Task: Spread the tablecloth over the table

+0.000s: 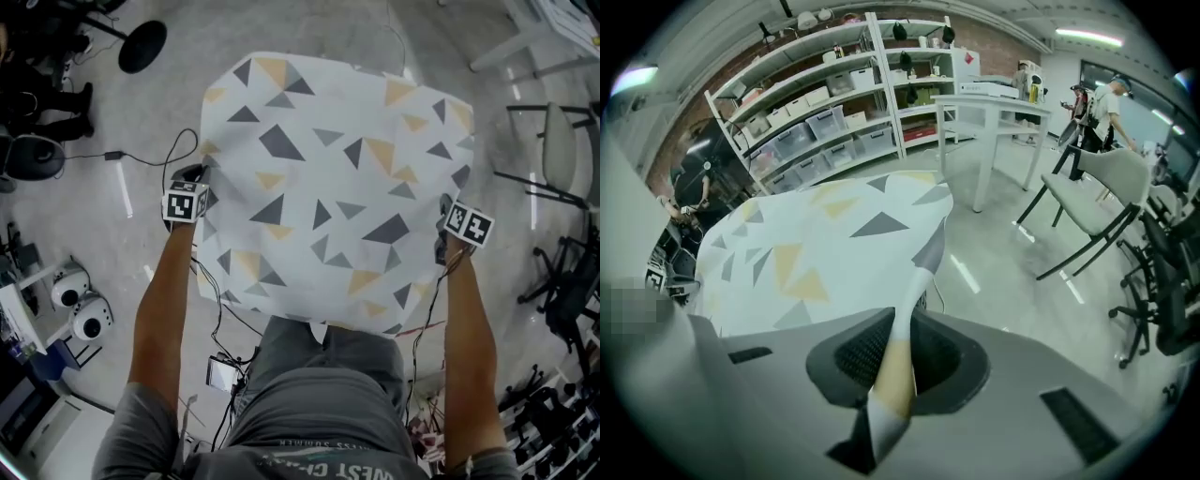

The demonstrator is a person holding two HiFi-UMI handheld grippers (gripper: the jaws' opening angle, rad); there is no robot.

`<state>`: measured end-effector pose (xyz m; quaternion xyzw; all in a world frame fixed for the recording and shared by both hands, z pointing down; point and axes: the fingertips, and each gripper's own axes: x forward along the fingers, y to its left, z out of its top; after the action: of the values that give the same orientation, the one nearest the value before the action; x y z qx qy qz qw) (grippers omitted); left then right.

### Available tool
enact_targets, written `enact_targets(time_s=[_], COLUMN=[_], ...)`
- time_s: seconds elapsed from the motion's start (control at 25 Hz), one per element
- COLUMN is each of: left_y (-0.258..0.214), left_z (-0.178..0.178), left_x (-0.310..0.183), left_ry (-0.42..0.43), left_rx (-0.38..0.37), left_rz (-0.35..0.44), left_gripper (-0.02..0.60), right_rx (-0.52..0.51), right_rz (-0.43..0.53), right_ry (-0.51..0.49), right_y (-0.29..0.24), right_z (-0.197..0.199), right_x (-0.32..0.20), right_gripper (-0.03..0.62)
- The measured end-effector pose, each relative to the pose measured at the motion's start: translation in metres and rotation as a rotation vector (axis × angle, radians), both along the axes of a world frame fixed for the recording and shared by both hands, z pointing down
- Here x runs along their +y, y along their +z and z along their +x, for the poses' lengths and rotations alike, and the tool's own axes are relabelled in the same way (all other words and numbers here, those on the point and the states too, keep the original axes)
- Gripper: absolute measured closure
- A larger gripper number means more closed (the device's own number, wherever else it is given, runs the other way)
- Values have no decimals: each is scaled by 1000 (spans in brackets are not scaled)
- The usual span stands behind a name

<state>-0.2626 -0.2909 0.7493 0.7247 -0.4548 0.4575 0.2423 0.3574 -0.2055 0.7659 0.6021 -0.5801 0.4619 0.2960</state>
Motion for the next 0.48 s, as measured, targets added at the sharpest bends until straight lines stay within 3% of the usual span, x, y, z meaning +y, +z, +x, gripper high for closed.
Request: enact_targets(time_s=[0.08,0.2,0.36,0.44,0.48], left_y=[13,10,-35,-49,-49], left_z=[-1,8,38,44,42], left_x=[-17,-42,-62,-43,-26], left_ry=[-35,-9,158,233,241], left_rx=[25,-20,-104,-146,-163], left_rz=[-48,-50,130,216,221], left_gripper=[548,555,578,580,581], right_rx=[0,12,18,18,18], right_rz=[-7,-18,-25,-15,-12], right_ry=[10,25,53,47,40], right_y=[2,4,7,6,5], right_z=[2,4,10,8,6], right_x=[0,-2,-7,-6,-6], right_gripper=[542,542,548,548,546])
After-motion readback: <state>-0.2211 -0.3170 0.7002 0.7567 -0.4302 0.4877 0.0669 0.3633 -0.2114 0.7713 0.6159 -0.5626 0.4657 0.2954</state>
